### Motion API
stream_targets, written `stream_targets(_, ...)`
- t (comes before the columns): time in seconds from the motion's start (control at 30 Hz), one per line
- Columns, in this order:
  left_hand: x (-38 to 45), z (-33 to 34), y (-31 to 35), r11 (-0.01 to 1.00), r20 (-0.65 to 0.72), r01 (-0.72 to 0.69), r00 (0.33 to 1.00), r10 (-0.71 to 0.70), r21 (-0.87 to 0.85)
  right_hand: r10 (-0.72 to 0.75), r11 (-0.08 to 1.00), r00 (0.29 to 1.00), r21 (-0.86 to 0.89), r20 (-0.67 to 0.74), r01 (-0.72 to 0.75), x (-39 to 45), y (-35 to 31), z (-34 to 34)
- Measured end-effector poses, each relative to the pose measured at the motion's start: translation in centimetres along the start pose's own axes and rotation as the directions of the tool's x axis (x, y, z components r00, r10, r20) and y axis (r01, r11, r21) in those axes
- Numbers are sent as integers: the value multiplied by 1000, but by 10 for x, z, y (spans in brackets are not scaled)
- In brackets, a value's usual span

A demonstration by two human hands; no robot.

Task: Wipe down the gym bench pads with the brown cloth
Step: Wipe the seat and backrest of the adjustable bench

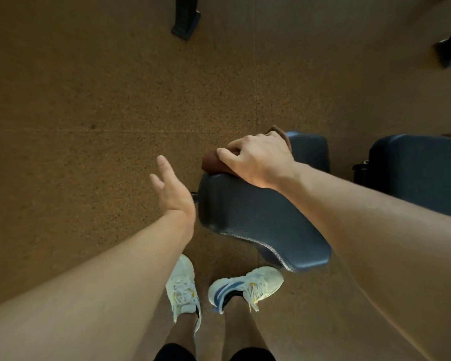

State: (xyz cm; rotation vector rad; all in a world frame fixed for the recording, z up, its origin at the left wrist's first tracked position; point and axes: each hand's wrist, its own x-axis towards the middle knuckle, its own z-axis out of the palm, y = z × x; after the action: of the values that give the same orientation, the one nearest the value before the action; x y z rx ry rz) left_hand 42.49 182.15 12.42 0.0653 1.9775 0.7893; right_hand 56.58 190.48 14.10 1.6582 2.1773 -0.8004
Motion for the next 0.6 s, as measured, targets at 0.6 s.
stream_targets(0.6, -47, 49, 57, 444, 563, -706, 708, 426, 552, 579, 747, 775, 545, -254, -379, -156, -21, 136)
